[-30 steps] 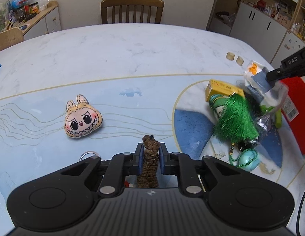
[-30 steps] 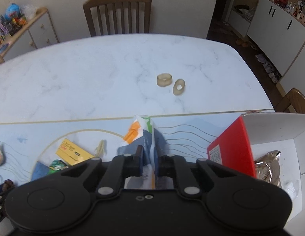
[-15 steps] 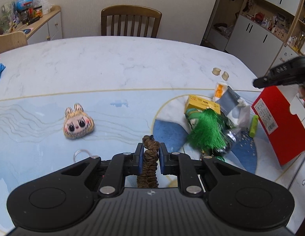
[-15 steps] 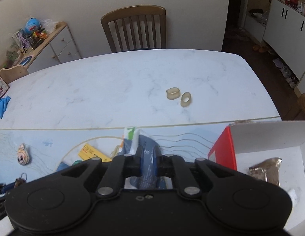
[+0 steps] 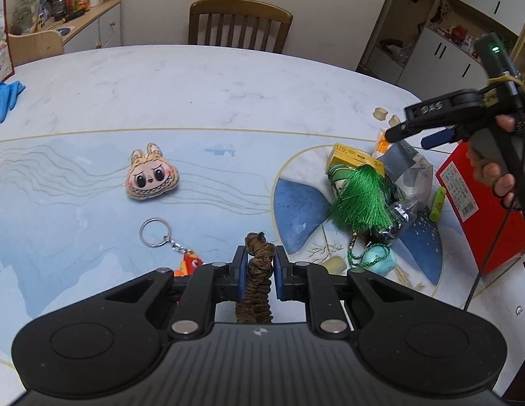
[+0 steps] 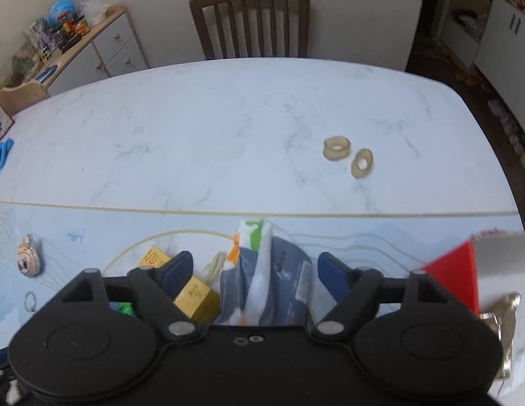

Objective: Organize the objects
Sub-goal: 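Carry the bracelet and printed pouch over the cardboard box with both tools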

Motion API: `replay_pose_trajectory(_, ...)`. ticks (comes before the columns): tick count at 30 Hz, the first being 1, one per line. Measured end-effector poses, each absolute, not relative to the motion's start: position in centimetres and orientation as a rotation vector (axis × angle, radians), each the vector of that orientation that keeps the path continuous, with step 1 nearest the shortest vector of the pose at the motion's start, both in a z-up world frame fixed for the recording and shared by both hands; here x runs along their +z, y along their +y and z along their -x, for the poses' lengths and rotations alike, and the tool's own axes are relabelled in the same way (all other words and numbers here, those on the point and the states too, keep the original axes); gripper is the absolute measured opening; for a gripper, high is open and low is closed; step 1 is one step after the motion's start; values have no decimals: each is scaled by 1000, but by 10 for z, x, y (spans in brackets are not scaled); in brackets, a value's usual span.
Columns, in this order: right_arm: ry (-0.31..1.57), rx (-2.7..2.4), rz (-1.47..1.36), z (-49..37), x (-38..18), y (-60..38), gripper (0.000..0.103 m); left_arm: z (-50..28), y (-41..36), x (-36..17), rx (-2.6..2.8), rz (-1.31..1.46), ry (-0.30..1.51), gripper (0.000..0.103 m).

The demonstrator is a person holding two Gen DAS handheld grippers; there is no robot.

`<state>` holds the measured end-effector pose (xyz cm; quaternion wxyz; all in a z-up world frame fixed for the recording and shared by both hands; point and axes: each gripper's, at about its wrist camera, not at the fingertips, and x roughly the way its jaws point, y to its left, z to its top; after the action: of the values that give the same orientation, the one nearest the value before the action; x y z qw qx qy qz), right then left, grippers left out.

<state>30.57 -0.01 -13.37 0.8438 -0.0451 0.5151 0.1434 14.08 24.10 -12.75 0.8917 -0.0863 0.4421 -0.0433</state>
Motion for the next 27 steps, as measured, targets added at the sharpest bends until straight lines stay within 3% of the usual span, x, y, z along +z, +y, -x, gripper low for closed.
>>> replay_pose_trajectory(5,1138,232,104,-316,-155,5,72,-138,246,-129,-77,191,926,15)
replay_pose_trajectory(16,1146,225,98,-315,-159,3,31,-137,244,-128,-88,194,930,15)
replay_pose_trajectory(19,1124,226,83,-311,-153,-4,26,-138,241,-126,-95,192,929,15)
replay_pose_trajectory(27,1047,273,7,-287,-108,-39,25,-139,225,-109,-126,190,911,15)
